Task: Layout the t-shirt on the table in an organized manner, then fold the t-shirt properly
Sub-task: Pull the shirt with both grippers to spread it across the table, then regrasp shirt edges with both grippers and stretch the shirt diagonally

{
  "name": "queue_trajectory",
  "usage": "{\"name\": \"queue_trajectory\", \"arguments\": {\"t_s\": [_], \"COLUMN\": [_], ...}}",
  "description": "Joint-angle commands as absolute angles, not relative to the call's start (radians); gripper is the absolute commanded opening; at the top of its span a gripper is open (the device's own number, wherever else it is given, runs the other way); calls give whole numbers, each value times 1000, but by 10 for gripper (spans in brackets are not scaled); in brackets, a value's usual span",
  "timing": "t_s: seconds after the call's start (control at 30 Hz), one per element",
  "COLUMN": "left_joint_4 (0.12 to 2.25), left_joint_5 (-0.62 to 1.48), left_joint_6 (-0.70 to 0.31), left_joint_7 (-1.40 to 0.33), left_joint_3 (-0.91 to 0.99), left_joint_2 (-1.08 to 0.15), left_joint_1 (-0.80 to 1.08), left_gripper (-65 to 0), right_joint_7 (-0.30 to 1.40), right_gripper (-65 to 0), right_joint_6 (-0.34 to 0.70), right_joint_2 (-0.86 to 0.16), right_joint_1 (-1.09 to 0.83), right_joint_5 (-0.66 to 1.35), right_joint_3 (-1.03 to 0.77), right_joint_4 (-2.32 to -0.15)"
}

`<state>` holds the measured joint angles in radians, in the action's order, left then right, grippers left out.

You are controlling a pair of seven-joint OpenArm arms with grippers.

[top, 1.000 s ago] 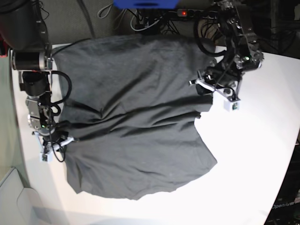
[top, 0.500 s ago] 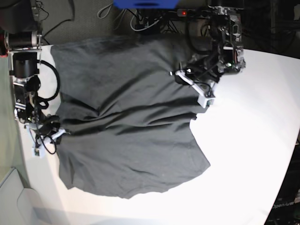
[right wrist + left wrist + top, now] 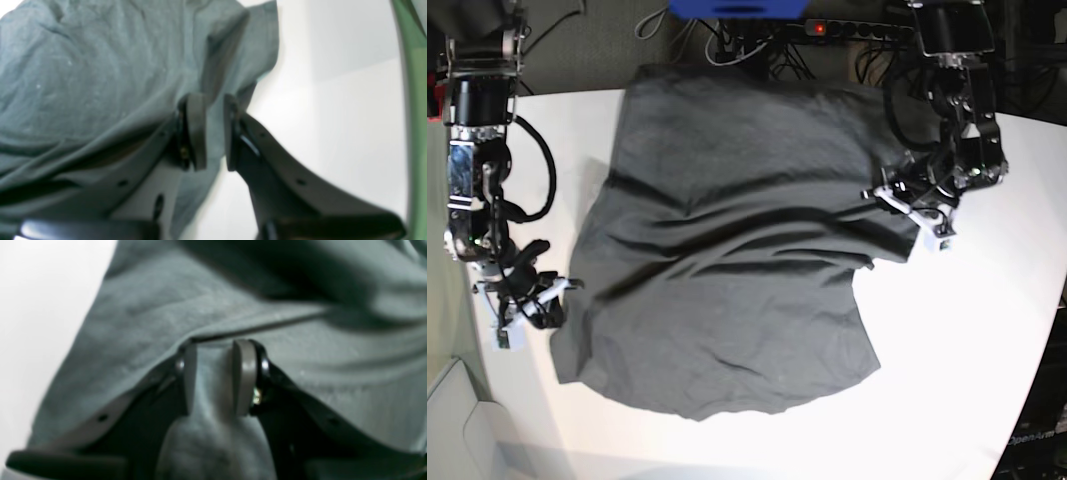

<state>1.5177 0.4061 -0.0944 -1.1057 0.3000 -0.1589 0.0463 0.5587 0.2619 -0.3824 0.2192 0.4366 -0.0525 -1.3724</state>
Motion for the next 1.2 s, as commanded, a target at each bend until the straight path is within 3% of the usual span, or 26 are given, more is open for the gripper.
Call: {"name": "queue_trajectory", "arguments": {"t_s": [0.0,0.4,0.6,0.93,1.17], "left_joint_4": [1511,1267,1264,1626,1796], "left_joint_5": [381,390,392,392,394], "left_joint_6": [-81,-82,-84,-84,-84], "left_joint_7": [-1102,-928,-924,-1144,-1211], "left_joint_3": [314,341,341,529,642], "left_joint_2": [-176,-380,-435,-378,-298], "left_joint_1": [42,-84,-217,-229,-30], "left_gripper": [-460,-459,-457,-456,-456], "right_joint_7": [536,536,538,536,522], "right_gripper": [-567,-566,-566,-566,-566], "right_joint_6": [265,265,265,265,265], "right_joint_2": [-401,-426,-424,-414,-364], "right_joint_1": [222,120,102,239,496], "right_joint_5": [449,449,449,447,447], "right_joint_3": [-67,-74,-71,10,202], "right_joint_4": [-1405,-1442,-1442,-1346,-1047]}}
